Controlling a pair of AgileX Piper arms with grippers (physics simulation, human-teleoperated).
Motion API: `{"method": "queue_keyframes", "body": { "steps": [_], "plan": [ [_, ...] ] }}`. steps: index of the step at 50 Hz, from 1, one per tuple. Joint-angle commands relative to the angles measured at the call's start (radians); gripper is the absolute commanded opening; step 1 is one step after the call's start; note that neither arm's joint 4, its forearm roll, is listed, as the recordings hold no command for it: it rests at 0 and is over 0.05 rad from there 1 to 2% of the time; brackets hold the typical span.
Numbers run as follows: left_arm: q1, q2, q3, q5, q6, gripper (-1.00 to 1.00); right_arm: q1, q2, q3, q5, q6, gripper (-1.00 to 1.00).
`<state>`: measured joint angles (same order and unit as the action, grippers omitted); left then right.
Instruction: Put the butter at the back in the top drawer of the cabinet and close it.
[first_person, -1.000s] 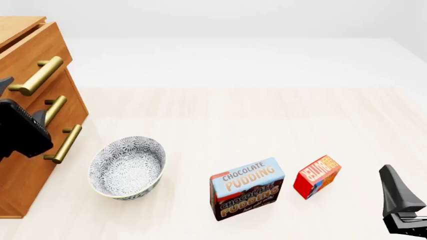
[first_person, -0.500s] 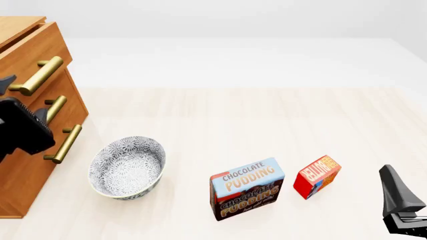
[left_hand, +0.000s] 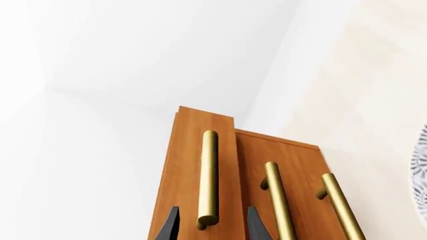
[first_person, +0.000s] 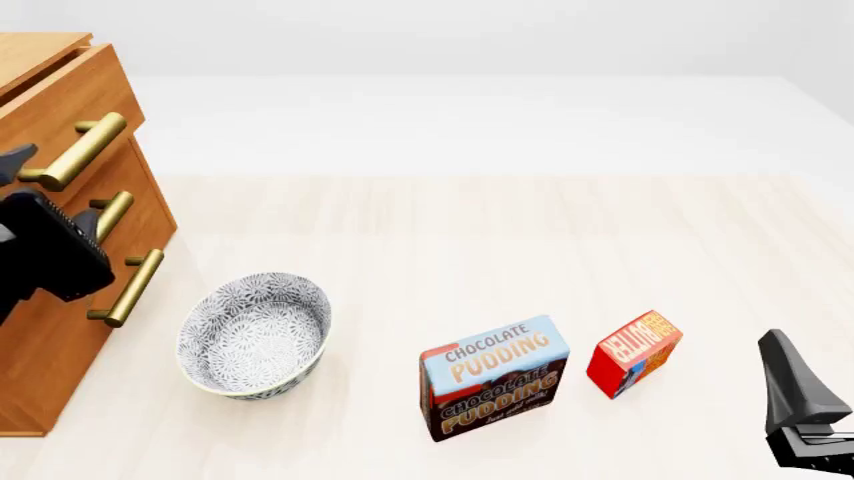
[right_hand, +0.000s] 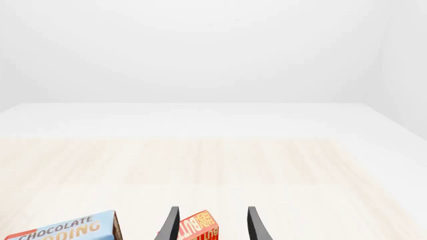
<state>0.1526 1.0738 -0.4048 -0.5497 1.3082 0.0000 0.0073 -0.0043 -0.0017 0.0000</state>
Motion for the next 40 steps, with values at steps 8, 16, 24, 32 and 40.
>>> {"method": "queue_keyframes", "body": {
  "steps": [8,16,24,32,40],
  "plan": [
    [0.002,0.032,-0.013,-0.016,0.006,1.0,0.0,0.0,0.0,0.0,0.0,1.0],
    [-0.001,0.03,-0.017,-0.016,0.003,1.0,0.0,0.0,0.0,0.0,0.0,1.0],
    [-0.002,0.013,-0.021,0.0,-0.001,-1.0,0.0,0.0,0.0,0.0,0.0,1.0],
    [-0.002,0.017,-0.015,-0.009,0.003,-1.0,0.0,0.0,0.0,0.0,0.0,1.0],
    [0.006,0.014,-0.014,-0.006,0.005,-1.0,0.0,0.0,0.0,0.0,0.0,1.0]
  ]
}}
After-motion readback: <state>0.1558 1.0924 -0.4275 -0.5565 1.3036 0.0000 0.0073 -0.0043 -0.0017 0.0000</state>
